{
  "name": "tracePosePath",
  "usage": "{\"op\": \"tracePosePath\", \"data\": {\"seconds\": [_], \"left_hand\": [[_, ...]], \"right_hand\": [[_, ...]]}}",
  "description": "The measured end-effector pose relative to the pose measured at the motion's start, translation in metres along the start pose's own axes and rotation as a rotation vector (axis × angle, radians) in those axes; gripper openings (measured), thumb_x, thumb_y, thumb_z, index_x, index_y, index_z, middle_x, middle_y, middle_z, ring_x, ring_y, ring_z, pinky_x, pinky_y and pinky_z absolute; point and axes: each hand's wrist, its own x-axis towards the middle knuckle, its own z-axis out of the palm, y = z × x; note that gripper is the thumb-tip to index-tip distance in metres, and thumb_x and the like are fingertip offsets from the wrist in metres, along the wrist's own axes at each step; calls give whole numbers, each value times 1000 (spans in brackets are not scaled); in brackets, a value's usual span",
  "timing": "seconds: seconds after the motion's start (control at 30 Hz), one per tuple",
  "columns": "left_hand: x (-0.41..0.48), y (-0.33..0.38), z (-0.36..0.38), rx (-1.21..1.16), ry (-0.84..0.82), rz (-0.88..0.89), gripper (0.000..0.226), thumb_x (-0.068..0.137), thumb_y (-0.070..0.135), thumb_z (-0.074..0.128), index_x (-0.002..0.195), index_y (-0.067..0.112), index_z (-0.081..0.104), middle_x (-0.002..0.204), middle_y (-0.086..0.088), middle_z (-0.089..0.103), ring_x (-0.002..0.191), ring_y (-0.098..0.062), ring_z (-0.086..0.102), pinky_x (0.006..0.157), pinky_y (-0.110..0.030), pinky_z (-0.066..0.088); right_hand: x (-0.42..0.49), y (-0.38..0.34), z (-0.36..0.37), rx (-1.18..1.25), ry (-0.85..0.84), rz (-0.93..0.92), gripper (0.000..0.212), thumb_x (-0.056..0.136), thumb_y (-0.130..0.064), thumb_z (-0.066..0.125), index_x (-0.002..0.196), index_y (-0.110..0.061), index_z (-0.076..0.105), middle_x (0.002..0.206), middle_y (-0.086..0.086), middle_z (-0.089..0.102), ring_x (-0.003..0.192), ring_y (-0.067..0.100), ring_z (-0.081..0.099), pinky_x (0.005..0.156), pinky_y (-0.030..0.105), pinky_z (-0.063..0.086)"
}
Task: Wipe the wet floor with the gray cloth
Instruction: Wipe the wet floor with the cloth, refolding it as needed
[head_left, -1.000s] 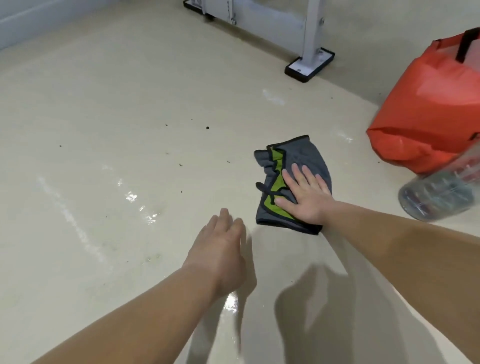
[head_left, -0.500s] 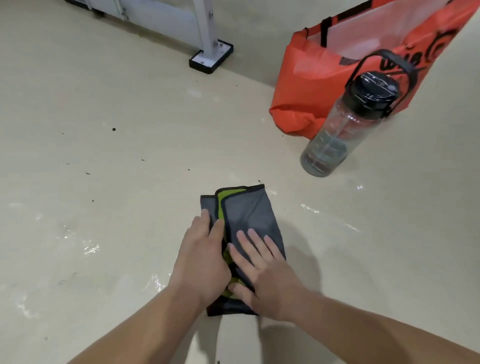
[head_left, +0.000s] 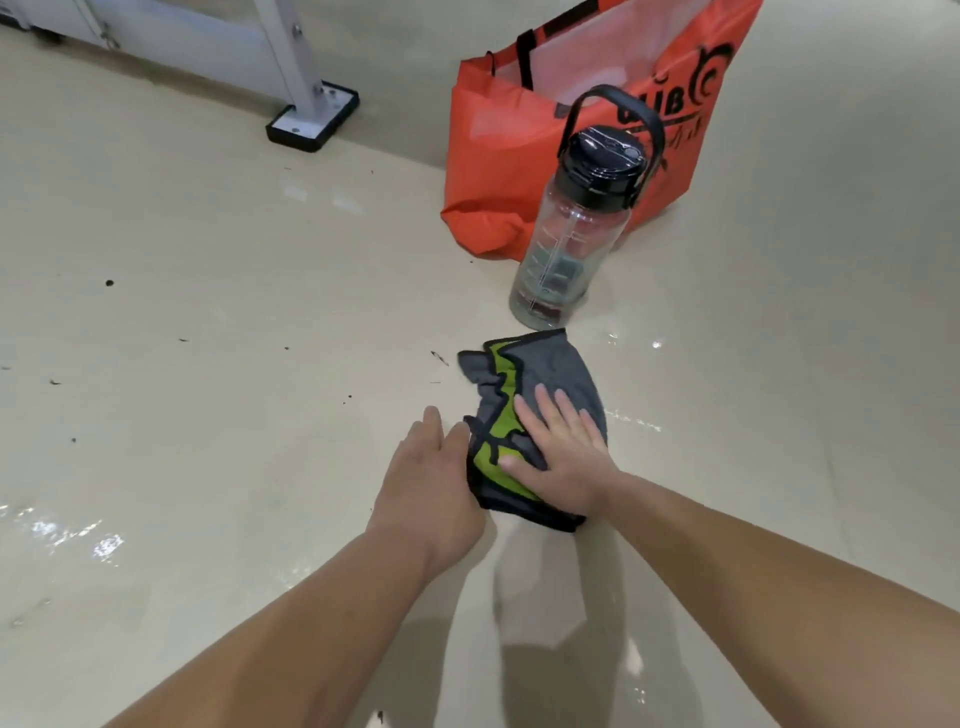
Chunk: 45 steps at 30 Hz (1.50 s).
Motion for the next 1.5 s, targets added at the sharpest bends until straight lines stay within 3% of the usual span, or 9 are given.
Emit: {"op": "tracePosePath", "data": {"seconds": [0.07, 0.13, 0.2, 0.37, 0.73, 1.0, 1.2, 1.4, 1.5], "left_hand": [[1, 10, 6, -12, -31, 30, 43, 84, 10, 41, 126, 17, 43, 150, -15, 30, 131, -29, 38, 111, -36, 35], [-1, 13, 9, 3, -81, 55, 65, 93, 7, 41, 156, 17, 25, 169, -11, 3, 155, -25, 11, 125, -32, 15], [-1, 9, 8, 29, -106, 71, 74, 96, 7, 40, 163, 18, 9, 171, -8, -11, 159, -22, -6, 127, -30, 3], [6, -13, 6, 66, -120, 13, 76, 95, 9, 40, 163, 18, 7, 171, -8, -13, 158, -23, -10, 128, -32, 4], [37, 66, 62, 123, -183, 232, 75, 93, 13, 47, 161, 19, 16, 171, -14, -3, 158, -29, 0, 127, -38, 13], [43, 101, 89, 115, -213, 290, 74, 98, 11, 42, 164, 19, 8, 172, -9, -12, 158, -23, -11, 127, -30, 0], [32, 69, 78, 173, -221, 301, 76, 97, 11, 44, 163, 18, 7, 172, -12, -11, 158, -27, -10, 127, -32, 1], [14, 4, 55, 275, -182, 348, 74, 95, 12, 41, 163, 16, 10, 172, -13, -5, 159, -28, -6, 128, -38, 3], [0, -37, 34, 257, -44, 327, 72, 87, 12, 37, 158, 9, 28, 169, -19, 17, 157, -31, 15, 128, -40, 15]], "right_hand": [[-16, 25, 0, 31, 16, 207, 86, 94, -79, 24, 161, -40, -13, 168, -9, -26, 154, 15, -27, 125, 43, -14], [-32, 45, 3, 84, 31, 374, 87, 94, -79, 20, 161, -36, -15, 168, -4, -27, 155, 18, -26, 125, 43, -13], [-41, 53, 5, 113, 38, 483, 89, 94, -79, 17, 161, -32, -17, 168, 1, -28, 155, 21, -25, 126, 45, -11], [-43, 24, 18, 118, 30, 556, 80, 100, -69, 13, 162, -28, -18, 168, 7, -28, 155, 27, -25, 126, 49, -10], [-64, 74, -1, -34, -70, 162, 74, 99, -74, 17, 160, -45, -13, 165, -3, -36, 150, 18, -36, 124, 46, -18], [-101, 172, -12, 103, -117, 657, 77, 97, -75, 10, 158, -41, -21, 165, -1, -35, 153, 21, -30, 126, 45, -12], [-123, 116, 21, 132, -56, 714, 75, 102, -63, 9, 157, -28, -28, 164, 9, -36, 153, 30, -30, 125, 48, -14], [-111, 16, 45, 89, -34, 605, 79, 102, -62, 12, 157, -23, -28, 163, 14, -38, 151, 36, -32, 123, 53, -16], [-97, -25, 45, 33, -101, 467, 81, 101, -64, 10, 154, -21, -34, 157, 15, -46, 146, 38, -40, 121, 55, -20]]}}
